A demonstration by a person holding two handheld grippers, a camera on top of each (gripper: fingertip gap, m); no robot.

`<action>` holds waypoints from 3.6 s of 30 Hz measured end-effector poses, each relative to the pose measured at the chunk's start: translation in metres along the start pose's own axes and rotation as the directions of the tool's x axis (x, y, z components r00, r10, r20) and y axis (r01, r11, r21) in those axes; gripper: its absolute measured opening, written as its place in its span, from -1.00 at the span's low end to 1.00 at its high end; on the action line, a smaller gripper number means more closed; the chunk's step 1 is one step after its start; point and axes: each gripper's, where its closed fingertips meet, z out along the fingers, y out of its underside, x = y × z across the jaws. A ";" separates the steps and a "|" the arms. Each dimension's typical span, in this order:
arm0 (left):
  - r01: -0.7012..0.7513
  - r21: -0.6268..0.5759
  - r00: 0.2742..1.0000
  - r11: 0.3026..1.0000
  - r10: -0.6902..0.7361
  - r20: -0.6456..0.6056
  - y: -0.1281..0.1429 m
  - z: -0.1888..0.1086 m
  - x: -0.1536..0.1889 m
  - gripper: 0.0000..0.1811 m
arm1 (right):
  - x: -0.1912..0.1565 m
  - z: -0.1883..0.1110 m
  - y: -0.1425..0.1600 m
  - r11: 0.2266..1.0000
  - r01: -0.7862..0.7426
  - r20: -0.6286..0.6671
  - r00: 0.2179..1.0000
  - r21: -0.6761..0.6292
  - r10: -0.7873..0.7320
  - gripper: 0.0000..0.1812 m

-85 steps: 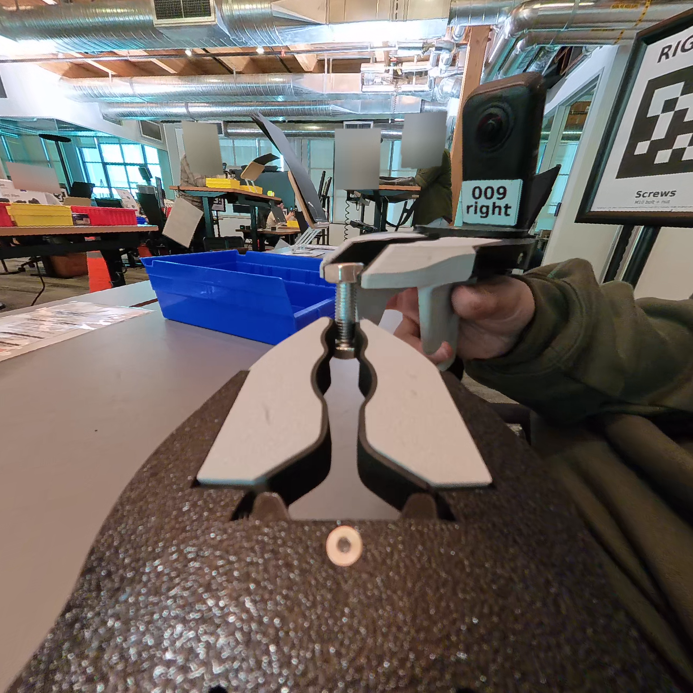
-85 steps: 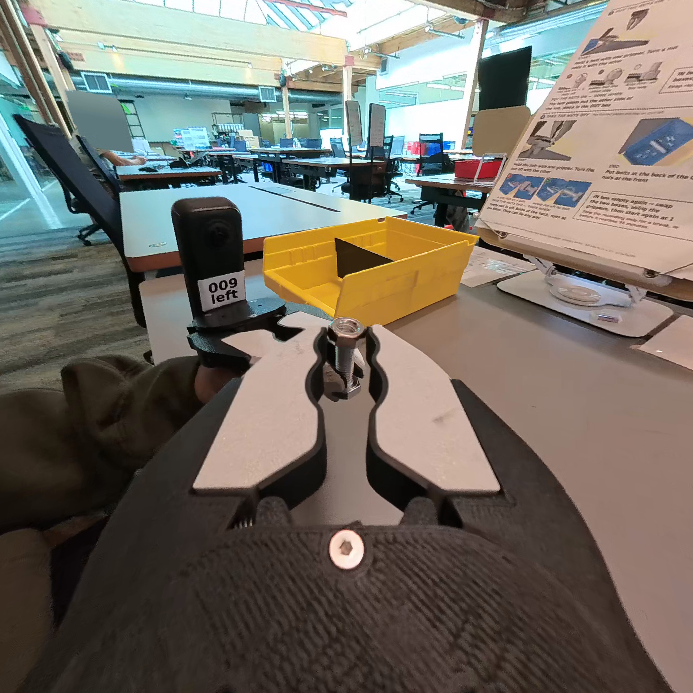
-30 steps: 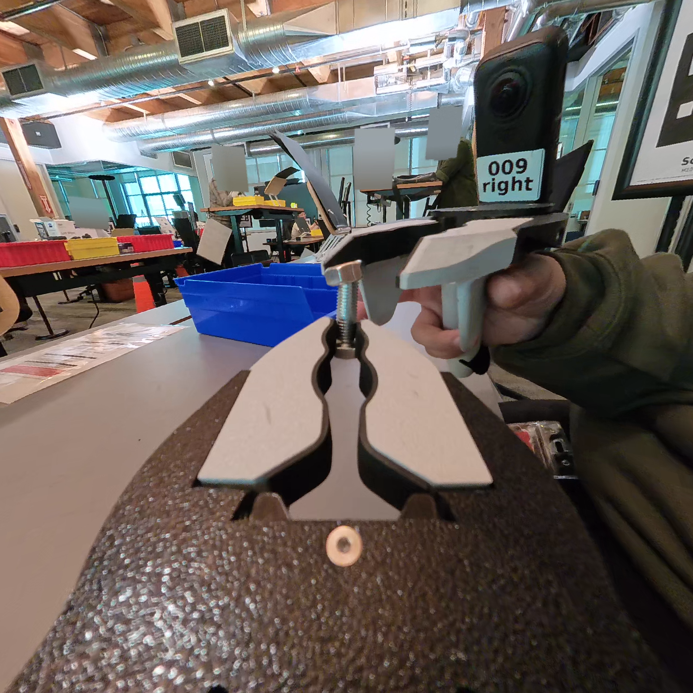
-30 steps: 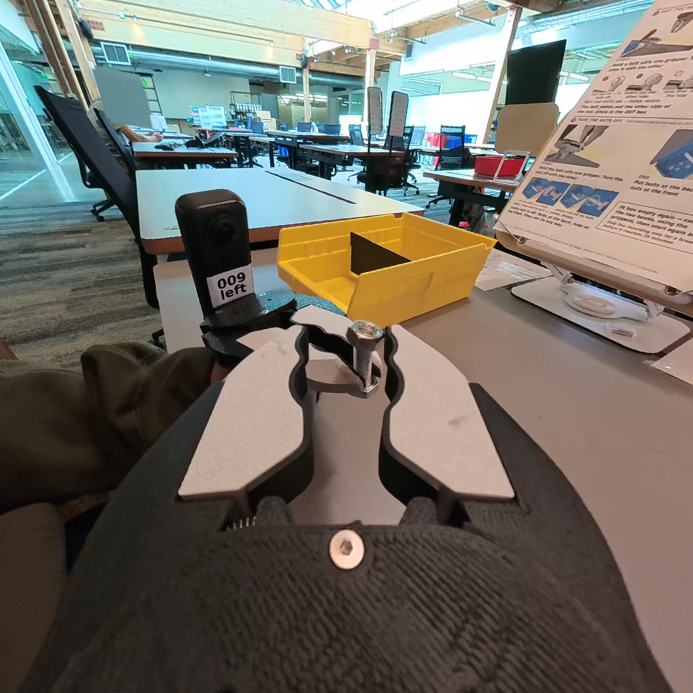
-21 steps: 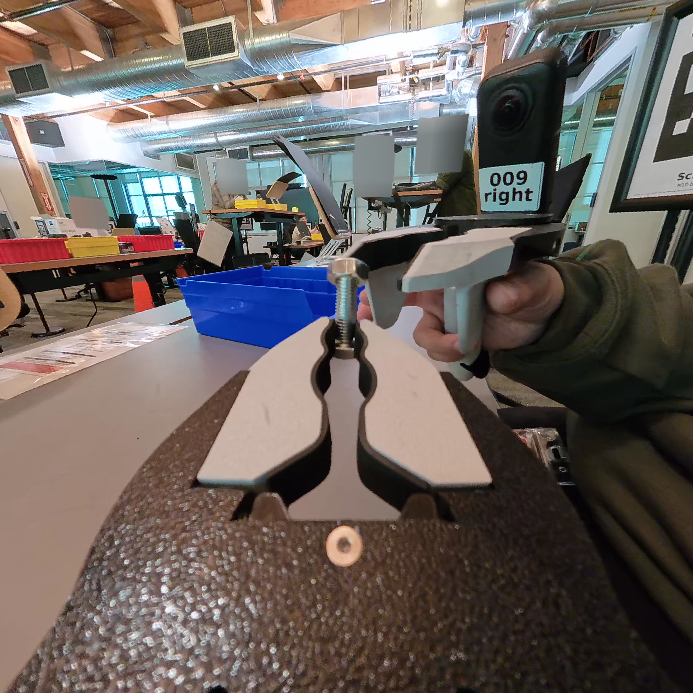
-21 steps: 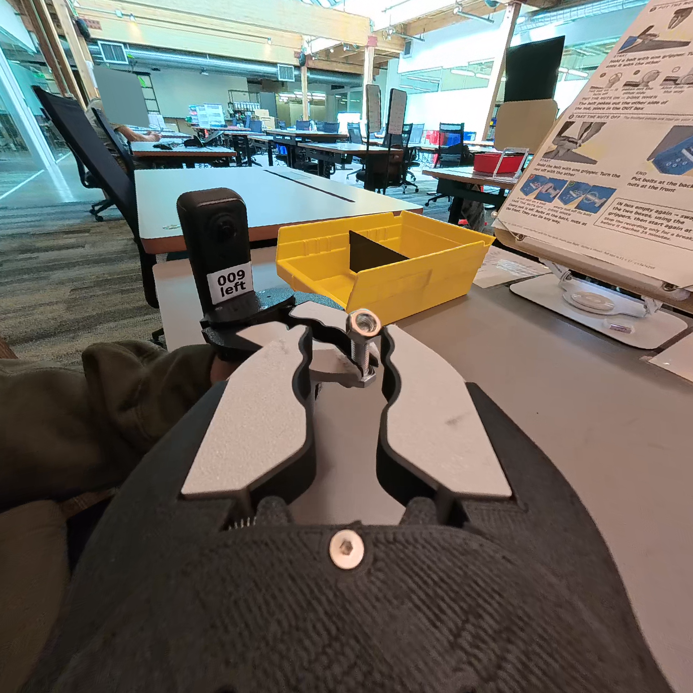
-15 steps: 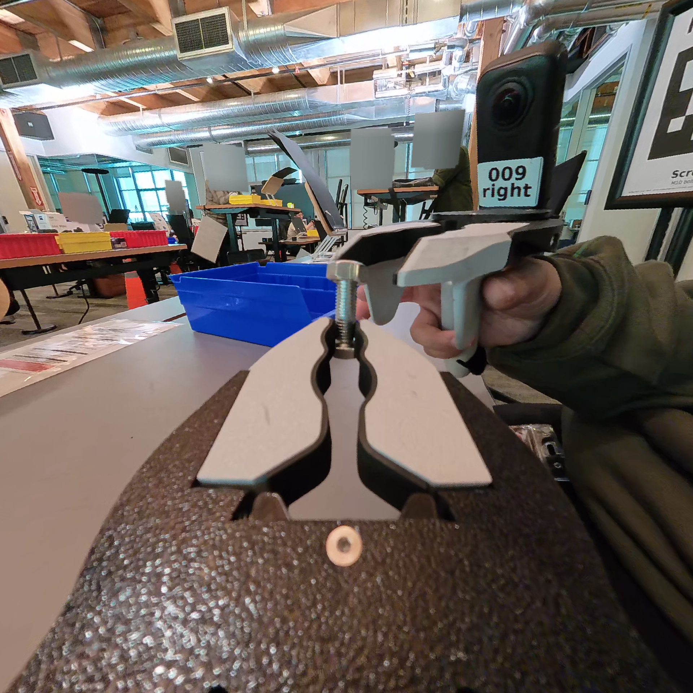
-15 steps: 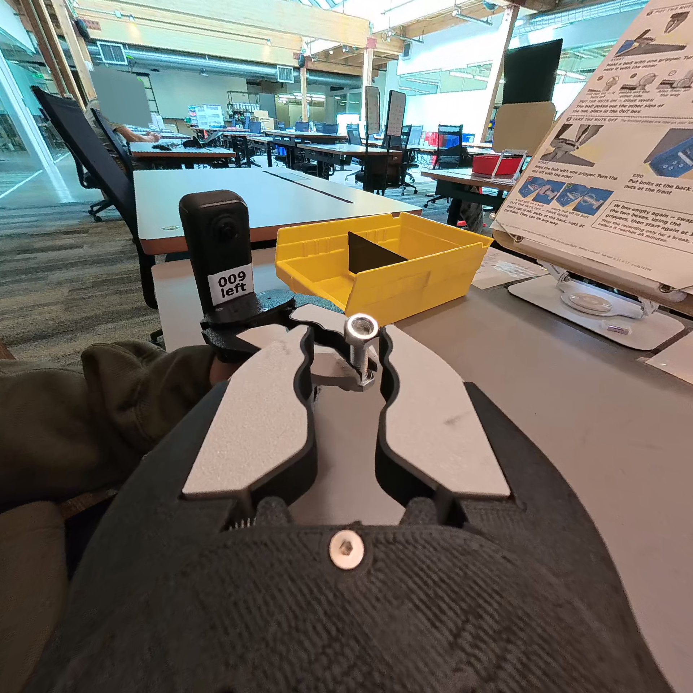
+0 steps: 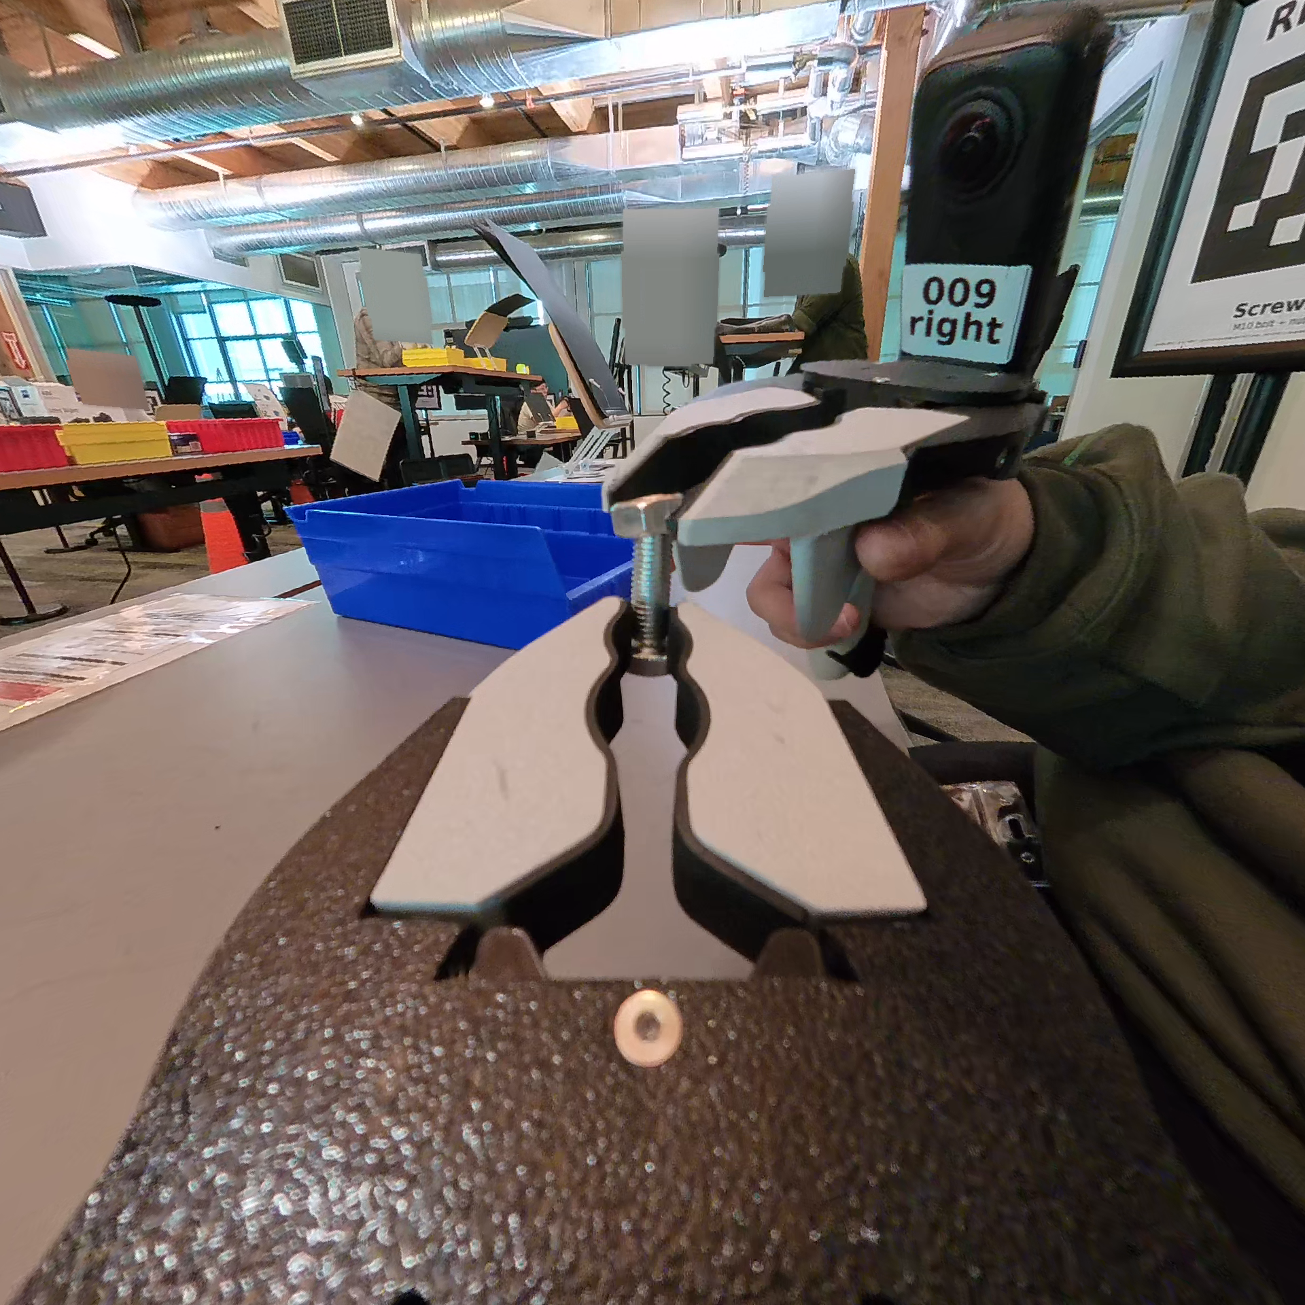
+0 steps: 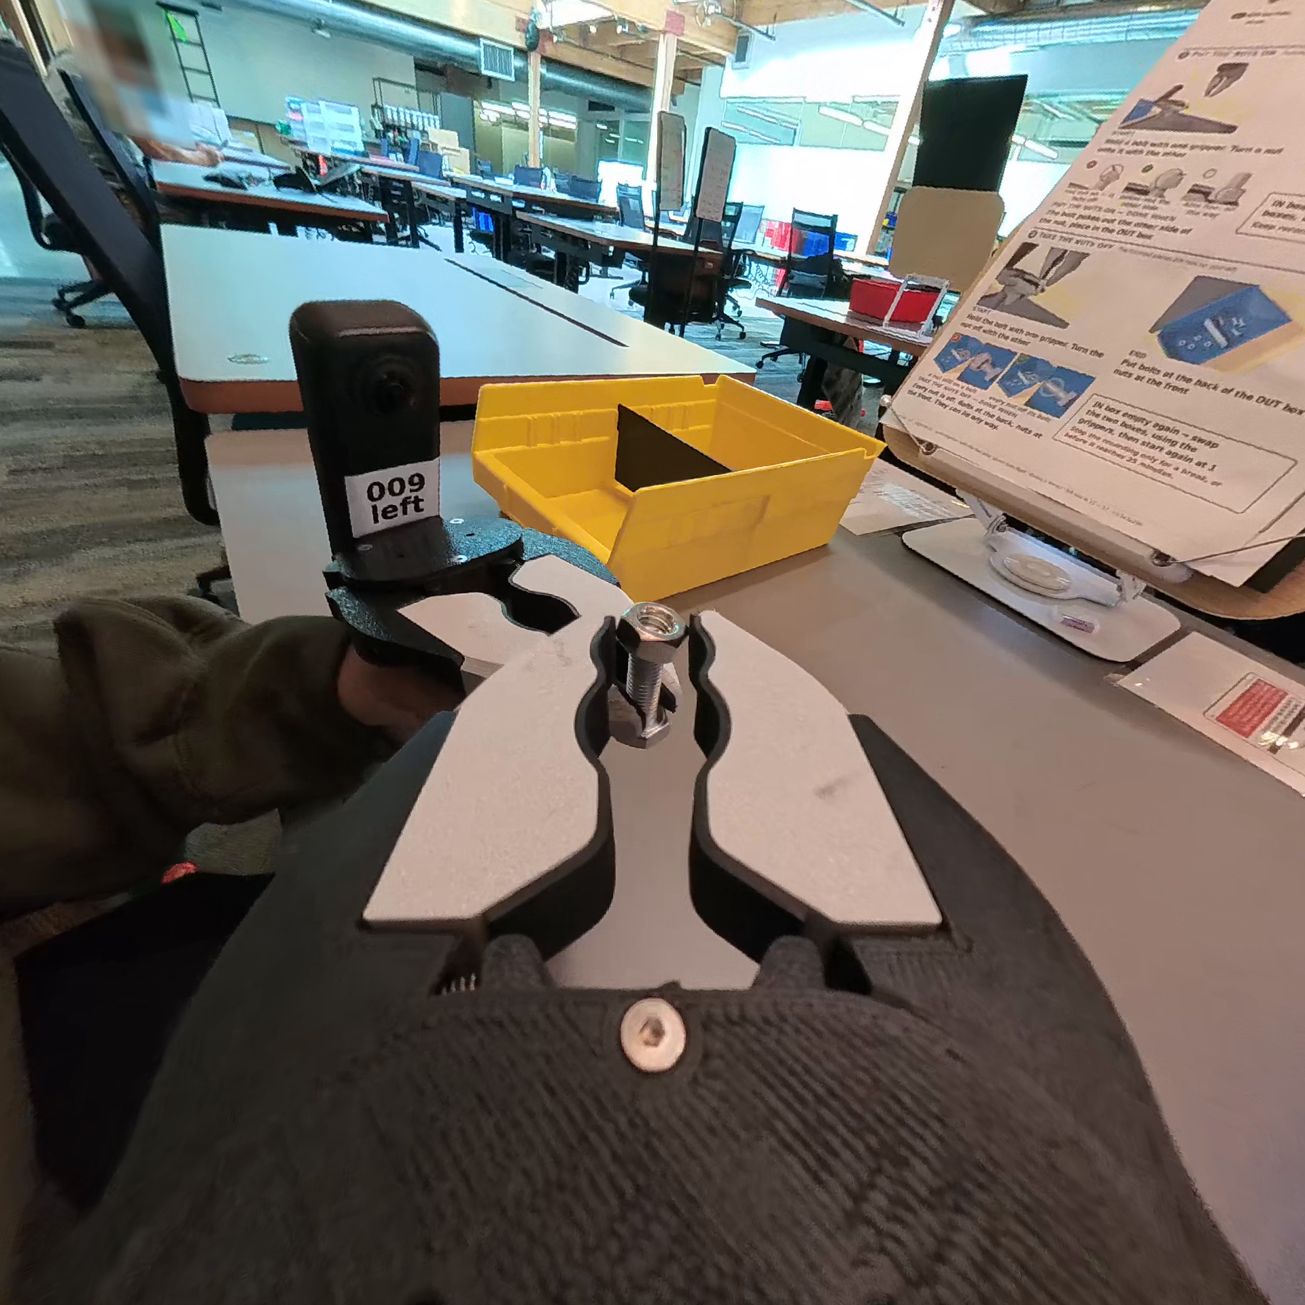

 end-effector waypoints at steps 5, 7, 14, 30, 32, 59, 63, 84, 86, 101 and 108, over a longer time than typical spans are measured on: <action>0.000 -0.010 1.000 1.000 0.000 -0.009 0.001 0.001 0.001 -0.90 | -0.002 -0.002 0.001 0.998 0.050 0.012 0.999 -0.027 -0.050 -0.77; 0.001 -0.011 1.000 1.000 -0.001 -0.009 0.001 0.001 0.001 -0.90 | -0.003 -0.003 -0.002 1.000 0.002 0.041 0.999 -0.001 -0.002 -0.75; 0.002 -0.017 1.000 1.000 -0.002 -0.001 0.002 0.001 0.001 -0.90 | 0.001 -0.002 -0.001 0.994 -0.105 0.055 0.993 0.019 0.104 -0.80; -0.037 -0.057 0.999 0.998 0.035 -0.038 0.006 0.003 0.007 -0.90 | -0.005 -0.006 0.005 0.984 -0.103 0.142 0.982 -0.145 0.124 -0.80; -0.045 -0.068 0.998 0.997 0.042 -0.040 0.008 0.003 0.008 -0.90 | -0.005 -0.007 0.006 0.976 -0.158 0.165 0.969 -0.152 0.183 -0.80; 0.078 -0.015 0.997 0.997 -0.078 -0.019 0.002 0.000 -0.001 -0.90 | -0.005 0.000 0.001 0.996 -0.089 0.099 0.991 -0.002 0.088 -0.64; 0.083 -0.023 0.997 0.996 -0.083 -0.003 0.003 -0.001 -0.003 -0.90 | -0.005 0.006 0.006 0.997 -0.073 0.058 0.996 -0.021 0.074 -0.66; 0.080 -0.039 0.996 0.996 -0.081 -0.030 0.004 0.002 0.002 -0.90 | 0.004 0.001 0.005 0.998 -0.057 0.029 0.998 0.002 0.057 -0.74; 0.079 -0.040 0.996 0.996 -0.080 -0.036 0.005 0.002 0.003 -0.90 | 0.001 0.000 0.006 0.998 -0.055 0.054 0.997 -0.002 0.055 -0.79; -0.020 -0.137 0.998 0.990 0.012 -0.063 0.017 0.008 0.012 -0.90 | -0.002 -0.016 0.021 0.969 -0.051 0.125 0.989 -0.240 0.083 -0.80; 0.000 -0.112 0.998 0.994 -0.007 -0.057 0.013 0.007 0.010 -0.90 | -0.003 -0.014 0.018 0.978 -0.074 0.133 0.986 -0.194 0.101 -0.80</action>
